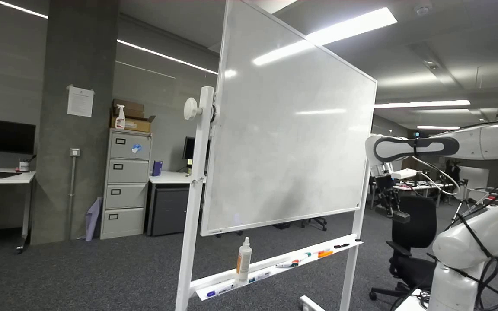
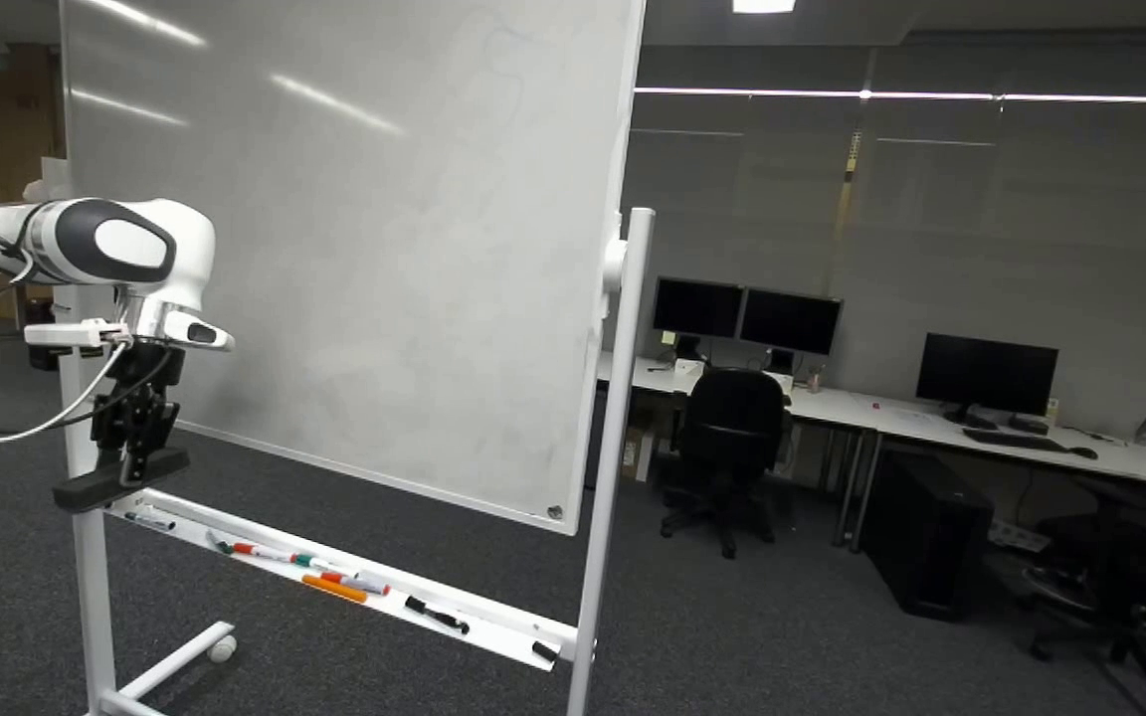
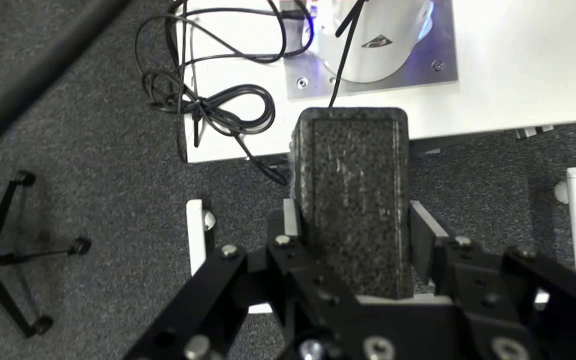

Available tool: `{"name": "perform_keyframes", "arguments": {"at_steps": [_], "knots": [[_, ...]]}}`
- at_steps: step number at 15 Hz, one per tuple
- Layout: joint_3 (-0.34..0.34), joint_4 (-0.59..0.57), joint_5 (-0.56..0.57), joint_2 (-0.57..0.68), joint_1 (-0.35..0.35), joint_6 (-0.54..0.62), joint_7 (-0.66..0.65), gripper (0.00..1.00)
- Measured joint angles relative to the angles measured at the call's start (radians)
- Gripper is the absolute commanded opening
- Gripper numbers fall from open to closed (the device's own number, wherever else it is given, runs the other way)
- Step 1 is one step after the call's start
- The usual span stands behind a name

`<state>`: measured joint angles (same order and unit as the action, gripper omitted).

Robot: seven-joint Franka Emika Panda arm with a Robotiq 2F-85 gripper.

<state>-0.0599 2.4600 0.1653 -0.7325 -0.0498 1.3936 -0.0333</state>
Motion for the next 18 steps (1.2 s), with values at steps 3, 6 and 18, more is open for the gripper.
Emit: {"name": "perform_keyframes", "arguments": {"at_steps": [3,6,18], "knots": [[-0.039,0.025,-0.053,-0.014,-0.049,0.018,-0.066,0.30],[-0.042,0.053,-0.116,-0.014,-0.092,0.085,-0.170,0.30],[0.024,0.182,-0.338,0.106,-0.212,0.492,-0.634,0.30]]}}
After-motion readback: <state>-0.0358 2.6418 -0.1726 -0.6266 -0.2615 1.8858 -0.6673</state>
